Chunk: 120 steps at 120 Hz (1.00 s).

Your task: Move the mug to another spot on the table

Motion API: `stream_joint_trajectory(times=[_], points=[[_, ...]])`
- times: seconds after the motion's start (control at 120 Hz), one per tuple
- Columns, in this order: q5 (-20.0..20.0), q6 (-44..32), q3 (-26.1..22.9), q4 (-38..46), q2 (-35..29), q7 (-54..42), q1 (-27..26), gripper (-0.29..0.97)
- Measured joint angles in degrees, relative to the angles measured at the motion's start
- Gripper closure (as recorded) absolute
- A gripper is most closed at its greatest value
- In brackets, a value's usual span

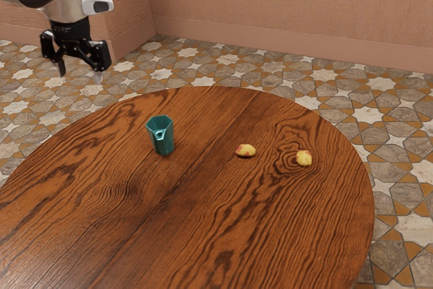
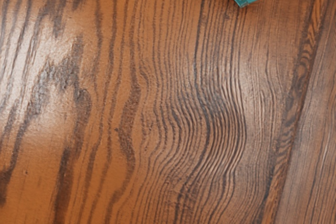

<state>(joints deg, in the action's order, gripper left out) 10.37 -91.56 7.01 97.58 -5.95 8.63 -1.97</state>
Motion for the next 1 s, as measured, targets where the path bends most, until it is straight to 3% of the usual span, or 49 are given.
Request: stream_joint_trajectory(times=[0.167, 0.267, 0.467, 0.633, 0.842, 1.0], points=[[0.0, -1.0, -0.6, -0.2, 0.0, 2.4, -0.2, 0.0], [-0.2, -5.5, -1.1, 2.7, 0.8, 4.4, -1.1, 0.0], [-4.1, -15.7, -2.9, 10.6, 5.5, 19.4, -3.5, 0.0], [-5.1, -21.7, -3.0, 14.6, 8.9, 31.3, -6.4, 0.0], [-5.1, -26.0, -2.8, 15.5, 11.7, 41.9, -0.7, 0.0], [-4.0, -28.2, -2.9, 15.4, 13.2, 47.1, -1.2, 0.0]])
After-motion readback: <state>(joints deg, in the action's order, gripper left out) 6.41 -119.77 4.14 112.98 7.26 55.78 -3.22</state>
